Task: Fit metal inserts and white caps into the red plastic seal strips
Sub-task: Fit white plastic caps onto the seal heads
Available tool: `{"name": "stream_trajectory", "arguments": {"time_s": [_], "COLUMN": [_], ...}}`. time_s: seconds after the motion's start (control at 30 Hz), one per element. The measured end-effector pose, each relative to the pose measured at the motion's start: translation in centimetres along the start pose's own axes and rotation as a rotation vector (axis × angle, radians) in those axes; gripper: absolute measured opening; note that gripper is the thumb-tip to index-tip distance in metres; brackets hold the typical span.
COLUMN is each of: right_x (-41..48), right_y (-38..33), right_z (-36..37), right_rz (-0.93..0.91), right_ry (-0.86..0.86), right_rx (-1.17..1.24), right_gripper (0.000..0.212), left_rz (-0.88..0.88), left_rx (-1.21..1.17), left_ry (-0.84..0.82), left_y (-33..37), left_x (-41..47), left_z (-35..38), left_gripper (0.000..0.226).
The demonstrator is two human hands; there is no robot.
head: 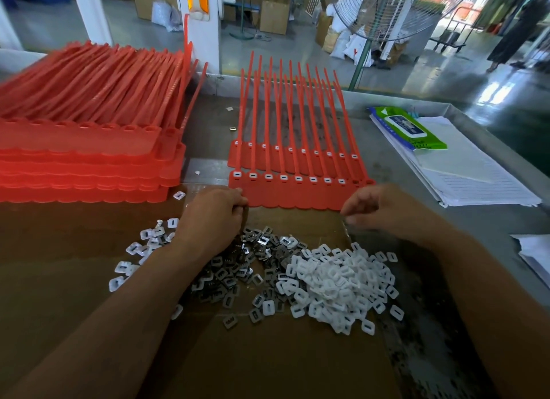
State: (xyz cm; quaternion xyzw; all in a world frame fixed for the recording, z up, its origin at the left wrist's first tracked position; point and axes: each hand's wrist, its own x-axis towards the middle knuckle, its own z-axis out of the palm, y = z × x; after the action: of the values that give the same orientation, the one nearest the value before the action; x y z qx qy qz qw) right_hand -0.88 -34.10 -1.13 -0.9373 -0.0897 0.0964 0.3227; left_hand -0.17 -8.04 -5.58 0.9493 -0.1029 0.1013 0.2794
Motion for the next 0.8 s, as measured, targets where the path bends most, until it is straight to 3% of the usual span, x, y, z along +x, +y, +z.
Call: {"name": "stream_trajectory", "arguments": {"time_s": [0.23,0.8], "right_x": [-1.5,-1.6], "right_y": [0.3,0.7], "right_z": [0.5,0.3], "right_rz": [0.036,0.086], "right_ry": [-0.117,-0.14], "right_rx": [-0.146,-0.138], "right_gripper": [0.023,0.015], "left_rz": [0.004,0.02], "left_rx": [0.018,0.025], "left_ry": [-0.017,-0.01], "left_y": [-0.1,-0.4], "left_x": [0.1,0.2], "left_z": [0.0,0.1], "left_gripper": [0.028,0.028]}}
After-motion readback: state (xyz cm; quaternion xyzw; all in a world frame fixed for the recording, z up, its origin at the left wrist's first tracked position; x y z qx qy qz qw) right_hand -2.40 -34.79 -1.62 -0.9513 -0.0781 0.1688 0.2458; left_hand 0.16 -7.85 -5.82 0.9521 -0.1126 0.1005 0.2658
